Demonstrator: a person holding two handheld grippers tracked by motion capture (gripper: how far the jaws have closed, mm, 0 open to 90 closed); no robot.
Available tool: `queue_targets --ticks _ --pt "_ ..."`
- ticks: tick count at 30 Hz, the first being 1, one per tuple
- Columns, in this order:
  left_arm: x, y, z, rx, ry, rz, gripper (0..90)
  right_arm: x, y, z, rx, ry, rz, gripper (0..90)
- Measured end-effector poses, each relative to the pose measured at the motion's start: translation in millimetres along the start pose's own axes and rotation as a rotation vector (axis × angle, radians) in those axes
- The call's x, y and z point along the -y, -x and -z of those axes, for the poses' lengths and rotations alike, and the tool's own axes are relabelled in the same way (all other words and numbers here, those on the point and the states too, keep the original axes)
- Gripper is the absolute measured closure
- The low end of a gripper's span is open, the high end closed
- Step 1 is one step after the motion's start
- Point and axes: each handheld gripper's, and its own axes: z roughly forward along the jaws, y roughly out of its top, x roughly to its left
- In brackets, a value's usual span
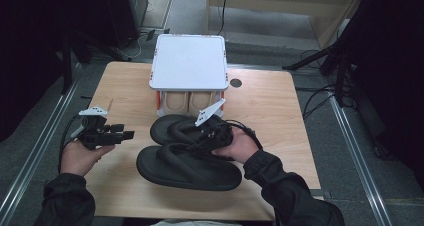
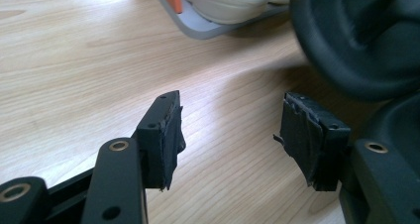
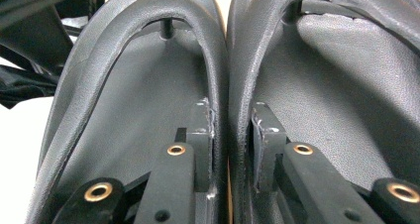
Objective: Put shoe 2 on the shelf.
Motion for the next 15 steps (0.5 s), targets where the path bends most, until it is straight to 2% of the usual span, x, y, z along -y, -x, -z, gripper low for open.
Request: queue_targets --ticks 8,15 --pt "3.8 -3.2 3.3 -0.01 0.009 0.016 42.4 -21.4 4.7 15.3 -0.023 0.001 0.044 75.6" --pt "3.8 -3.6 2.7 -0.008 0.007 0.015 42.4 -36.6 4.1 27.5 -0.043 0.004 0.072 75.6"
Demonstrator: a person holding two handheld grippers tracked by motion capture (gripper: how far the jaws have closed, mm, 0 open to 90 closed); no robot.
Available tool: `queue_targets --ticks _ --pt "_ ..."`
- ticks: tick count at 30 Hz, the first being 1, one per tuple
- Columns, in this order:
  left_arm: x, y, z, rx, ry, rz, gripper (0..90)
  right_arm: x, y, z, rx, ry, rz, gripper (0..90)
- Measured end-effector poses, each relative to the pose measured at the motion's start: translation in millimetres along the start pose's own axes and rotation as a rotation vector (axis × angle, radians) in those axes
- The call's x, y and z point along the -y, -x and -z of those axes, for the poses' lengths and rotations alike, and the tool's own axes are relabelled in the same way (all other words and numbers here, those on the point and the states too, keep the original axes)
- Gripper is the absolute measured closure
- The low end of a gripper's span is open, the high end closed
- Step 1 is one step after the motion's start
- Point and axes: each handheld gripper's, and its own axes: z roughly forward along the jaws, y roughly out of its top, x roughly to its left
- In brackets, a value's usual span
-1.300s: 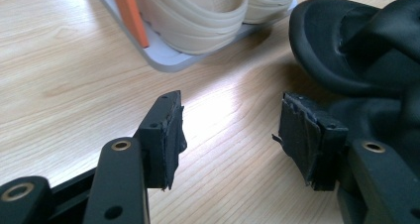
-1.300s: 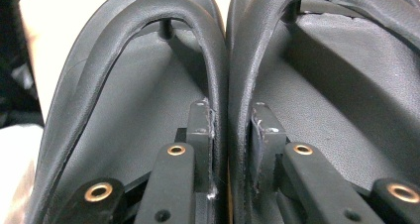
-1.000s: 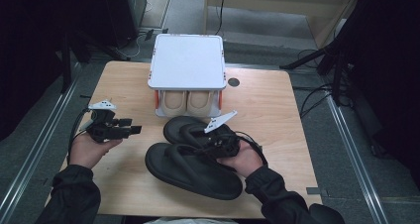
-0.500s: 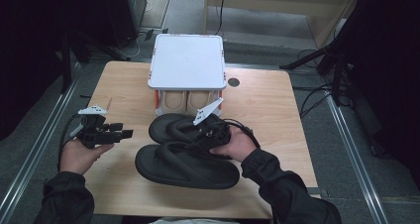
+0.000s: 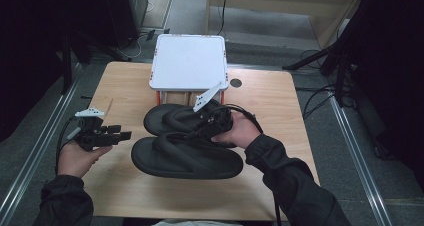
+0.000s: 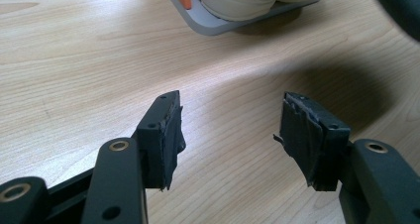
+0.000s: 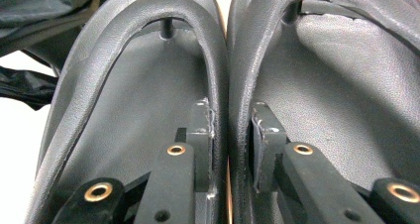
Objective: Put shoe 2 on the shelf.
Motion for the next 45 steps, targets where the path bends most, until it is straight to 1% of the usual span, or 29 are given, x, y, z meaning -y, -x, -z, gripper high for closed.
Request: queue_targets --ticks 1,4,8,9,12,16,19,21,24,26,29,33,37,41,43,45 --pt "0.0 0.0 0.1 0.0 0.0 0.001 42.4 -2.2 -0.4 1.8 -0.001 0.001 -0.004 75.6" --pt "0.1 -0.1 0.2 0.007 0.0 0.0 42.3 -9.0 -0.5 8.0 -0.007 -0.001 0.003 75.6" --pt "0.0 -0.1 0.0 0.008 0.0 -0.002 42.3 -18.4 0.1 15.3 -0.005 0.011 0.009 75.6" --pt "0.1 0.0 0.0 0.008 0.0 -0.001 42.3 -20.2 -0.2 16.5 -0.006 0.009 0.004 75.6" --pt "0.1 -0.6 0.5 0.01 0.002 -0.001 42.3 -27.0 1.1 20.8 -0.009 0.008 0.012 75.5" --pt "0.2 -1.0 0.0 0.009 0.001 0.003 42.3 -33.7 2.3 26.3 -0.01 0.006 0.002 75.5" --pt "0.1 -1.0 -0.6 0.009 0.0 -0.001 42.3 -39.0 3.0 30.0 0.0 0.014 -0.004 75.5" --pt "0.0 -0.8 -0.6 0.01 0.001 0.0 42.3 -43.5 4.1 32.7 0.019 0.023 -0.017 75.6" --pt "0.1 -0.9 -0.5 0.01 -0.001 -0.002 42.2 -50.8 8.5 36.6 0.044 0.034 -0.054 75.6" --pt "0.1 -0.9 -0.7 0.011 0.0 0.0 42.3 -56.3 12.3 38.8 0.066 0.042 -0.082 75.5" --pt "0.3 -0.9 -1.1 0.014 -0.003 -0.001 42.2 -62.4 18.3 41.8 0.093 0.047 -0.098 75.6" --pt "0.2 -0.5 -1.4 0.014 0.001 0.001 42.3 -69.3 28.5 44.7 0.136 0.069 -0.15 75.6" --pt "0.2 -0.1 -2.2 0.015 0.001 0.001 42.3 -74.4 38.9 46.7 0.194 0.08 -0.201 75.6" --pt "0.2 0.6 -2.4 0.012 -0.002 -0.005 42.2 -79.9 49.9 48.9 0.252 0.099 -0.28 75.6" --pt "0.3 0.7 -2.4 0.012 -0.001 -0.004 42.3 -82.3 55.4 50.0 0.29 0.103 -0.307 75.6" --pt "0.4 0.8 -2.8 0.013 -0.002 -0.003 42.3 -84.2 59.9 50.8 0.322 0.108 -0.324 75.5"
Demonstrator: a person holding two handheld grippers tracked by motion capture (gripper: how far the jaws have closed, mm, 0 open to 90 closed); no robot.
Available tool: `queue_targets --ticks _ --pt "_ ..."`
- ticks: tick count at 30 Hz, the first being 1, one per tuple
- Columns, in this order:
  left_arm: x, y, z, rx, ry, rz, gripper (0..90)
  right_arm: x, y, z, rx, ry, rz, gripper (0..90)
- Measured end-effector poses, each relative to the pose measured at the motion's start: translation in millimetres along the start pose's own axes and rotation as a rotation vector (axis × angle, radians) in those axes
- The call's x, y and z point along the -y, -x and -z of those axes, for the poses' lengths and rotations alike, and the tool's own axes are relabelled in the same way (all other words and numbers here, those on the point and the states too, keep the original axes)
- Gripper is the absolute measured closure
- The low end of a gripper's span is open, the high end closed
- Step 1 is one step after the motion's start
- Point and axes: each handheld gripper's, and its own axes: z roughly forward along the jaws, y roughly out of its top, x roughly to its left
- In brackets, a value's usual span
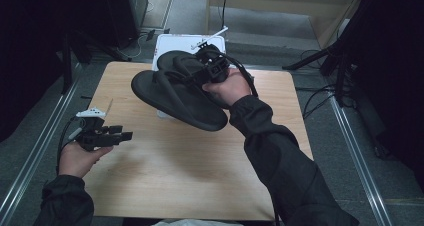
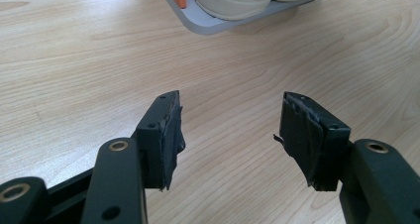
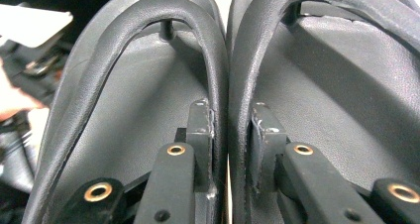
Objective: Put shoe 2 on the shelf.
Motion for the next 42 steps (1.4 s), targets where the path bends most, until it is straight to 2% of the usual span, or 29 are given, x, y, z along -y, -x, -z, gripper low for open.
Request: queue_targets --ticks 2,4,5,8,12,16,21,22,27,31,35,39,42 --pt "0.0 0.1 -0.3 0.004 -0.004 -0.002 42.3 -2.6 3.8 -1.5 0.047 0.019 -0.005 75.5" --pt "-0.1 0.2 -1.0 0.005 -0.008 -0.008 42.2 -5.0 9.5 -4.6 0.09 0.031 -0.032 75.6" --pt "-0.1 1.0 -1.8 0.004 -0.005 0.0 42.2 -6.3 11.3 -6.0 0.107 0.03 -0.042 75.6" --pt "-0.1 1.6 -2.7 0.006 -0.009 -0.012 42.3 -11.8 18.0 -11.9 0.15 0.029 -0.094 75.6" --pt "0.2 3.0 -3.9 0.001 -0.011 -0.02 42.6 -19.0 26.3 -19.7 0.208 0.046 -0.138 75.4" --pt "-0.2 2.5 -4.4 0.003 -0.02 -0.022 42.6 -26.7 33.6 -26.3 0.256 0.062 -0.21 75.5" --pt "-0.7 2.8 -5.3 0.01 -0.021 -0.024 42.6 -35.8 42.2 -33.5 0.341 0.093 -0.352 75.3" --pt "-0.5 3.1 -6.1 0.009 -0.017 -0.024 42.6 -37.1 43.6 -34.8 0.355 0.103 -0.36 75.4" --pt "-1.6 4.6 -8.5 0.015 -0.026 -0.036 42.6 -45.0 49.9 -43.8 0.404 0.123 -0.46 75.4" --pt "-2.6 5.7 -10.4 0.025 -0.036 -0.045 42.7 -54.1 49.1 -54.0 0.465 0.156 -0.533 75.3" --pt "-3.1 6.2 -12.2 0.035 -0.042 -0.05 42.8 -64.5 46.1 -63.8 0.501 0.159 -0.574 75.2" --pt "-4.0 6.1 -13.7 0.039 -0.042 -0.052 42.8 -68.6 43.7 -70.2 0.554 0.186 -0.619 75.1" --pt "-4.6 6.0 -14.7 0.042 -0.046 -0.058 42.8 -69.7 44.0 -71.9 0.575 0.199 -0.634 75.0"
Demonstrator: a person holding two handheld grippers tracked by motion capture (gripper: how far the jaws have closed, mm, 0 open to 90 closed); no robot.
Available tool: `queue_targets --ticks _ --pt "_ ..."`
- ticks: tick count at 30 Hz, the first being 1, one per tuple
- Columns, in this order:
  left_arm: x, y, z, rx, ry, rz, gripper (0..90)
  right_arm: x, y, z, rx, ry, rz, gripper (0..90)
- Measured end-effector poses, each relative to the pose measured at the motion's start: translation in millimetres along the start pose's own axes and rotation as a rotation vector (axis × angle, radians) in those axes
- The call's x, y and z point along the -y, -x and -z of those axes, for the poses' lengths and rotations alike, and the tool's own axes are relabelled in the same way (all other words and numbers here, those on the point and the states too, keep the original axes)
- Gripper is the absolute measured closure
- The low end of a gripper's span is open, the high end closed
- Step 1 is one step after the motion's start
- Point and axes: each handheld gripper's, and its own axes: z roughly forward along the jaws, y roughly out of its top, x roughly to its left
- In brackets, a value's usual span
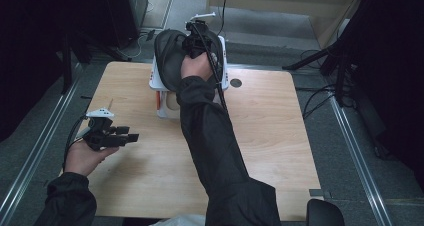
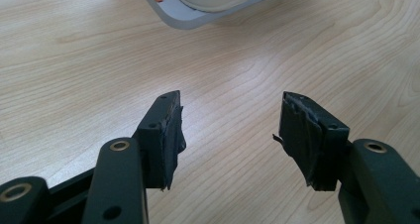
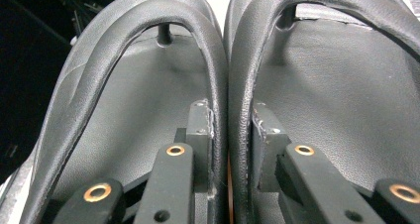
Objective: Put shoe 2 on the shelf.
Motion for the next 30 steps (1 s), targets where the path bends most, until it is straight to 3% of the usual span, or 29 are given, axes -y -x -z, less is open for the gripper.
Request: queue_targets --ticks 9,15,19,30 --pt "0.2 0.2 -2.3 0.003 -0.009 -0.002 42.8 -3.6 3.8 -3.5 0.024 0.02 0.012 74.6" --pt "0.0 0.3 -3.1 0.004 -0.015 -0.003 42.8 -3.4 3.3 -3.0 0.03 0.023 -0.014 74.1" --pt "-0.3 0.4 -3.7 0.006 -0.02 -0.009 42.8 -3.1 2.7 -3.4 0.014 0.026 -0.018 65.1" --pt "0.0 0.9 -4.8 0.01 -0.022 -0.008 42.7 -1.3 3.5 -0.2 -0.036 0.016 0.007 52.6"
